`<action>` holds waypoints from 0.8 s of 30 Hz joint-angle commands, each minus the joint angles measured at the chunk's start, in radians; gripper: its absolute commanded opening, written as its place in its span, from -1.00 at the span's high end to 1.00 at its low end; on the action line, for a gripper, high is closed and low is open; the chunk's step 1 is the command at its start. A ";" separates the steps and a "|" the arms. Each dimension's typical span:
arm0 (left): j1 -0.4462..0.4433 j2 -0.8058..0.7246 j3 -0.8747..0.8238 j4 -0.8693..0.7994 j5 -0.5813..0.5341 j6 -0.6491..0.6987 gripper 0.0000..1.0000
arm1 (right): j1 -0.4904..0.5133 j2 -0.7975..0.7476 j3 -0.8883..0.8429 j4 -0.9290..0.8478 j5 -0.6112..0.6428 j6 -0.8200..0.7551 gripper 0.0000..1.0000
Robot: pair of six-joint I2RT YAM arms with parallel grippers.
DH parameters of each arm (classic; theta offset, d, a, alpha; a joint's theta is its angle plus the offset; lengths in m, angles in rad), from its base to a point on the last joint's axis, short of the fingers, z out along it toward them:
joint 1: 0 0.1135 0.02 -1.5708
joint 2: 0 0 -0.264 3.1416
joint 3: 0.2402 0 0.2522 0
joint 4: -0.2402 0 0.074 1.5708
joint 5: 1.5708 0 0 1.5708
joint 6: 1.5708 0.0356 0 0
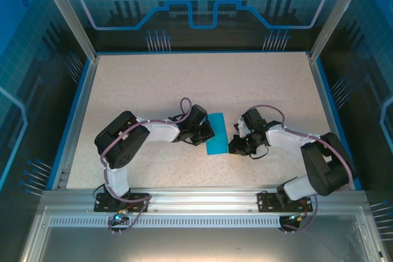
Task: Fold a paper plane with a square sheet of paper (pick it up from the middle)
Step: Fold the triangle a second time at the center of the table.
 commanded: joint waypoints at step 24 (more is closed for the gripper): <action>0.005 -0.020 0.033 -0.053 -0.005 0.066 0.88 | -0.016 0.208 0.036 0.014 0.038 -0.003 0.74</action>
